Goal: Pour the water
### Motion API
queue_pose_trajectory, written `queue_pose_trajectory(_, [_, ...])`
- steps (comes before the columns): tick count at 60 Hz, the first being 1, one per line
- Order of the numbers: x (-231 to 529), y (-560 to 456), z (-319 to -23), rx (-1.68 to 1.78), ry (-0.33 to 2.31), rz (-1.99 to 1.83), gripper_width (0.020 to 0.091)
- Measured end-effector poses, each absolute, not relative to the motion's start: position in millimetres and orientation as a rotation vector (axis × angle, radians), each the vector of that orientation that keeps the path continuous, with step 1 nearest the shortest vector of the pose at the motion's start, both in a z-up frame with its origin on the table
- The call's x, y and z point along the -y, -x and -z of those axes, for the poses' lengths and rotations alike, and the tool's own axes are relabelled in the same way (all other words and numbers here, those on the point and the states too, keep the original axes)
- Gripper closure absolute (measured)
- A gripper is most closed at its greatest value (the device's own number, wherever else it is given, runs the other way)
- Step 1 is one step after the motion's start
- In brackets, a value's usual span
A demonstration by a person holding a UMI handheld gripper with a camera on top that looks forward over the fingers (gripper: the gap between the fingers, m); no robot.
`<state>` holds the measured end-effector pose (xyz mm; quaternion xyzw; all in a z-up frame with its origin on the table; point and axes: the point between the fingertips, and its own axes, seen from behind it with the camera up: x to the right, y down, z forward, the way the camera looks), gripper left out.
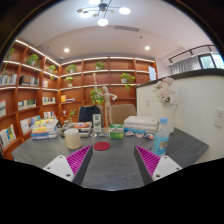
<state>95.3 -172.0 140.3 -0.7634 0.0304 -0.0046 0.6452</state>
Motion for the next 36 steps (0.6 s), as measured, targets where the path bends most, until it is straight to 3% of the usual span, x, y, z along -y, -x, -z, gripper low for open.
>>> queue_pose_trajectory(30, [89.5,-238.9,-115.0,-0.177,1.737,0.164,0.0257])
queue_pose_trajectory(36, [78.8,-241.8,-113.6,-0.147,1.737,0.151,0.0337])
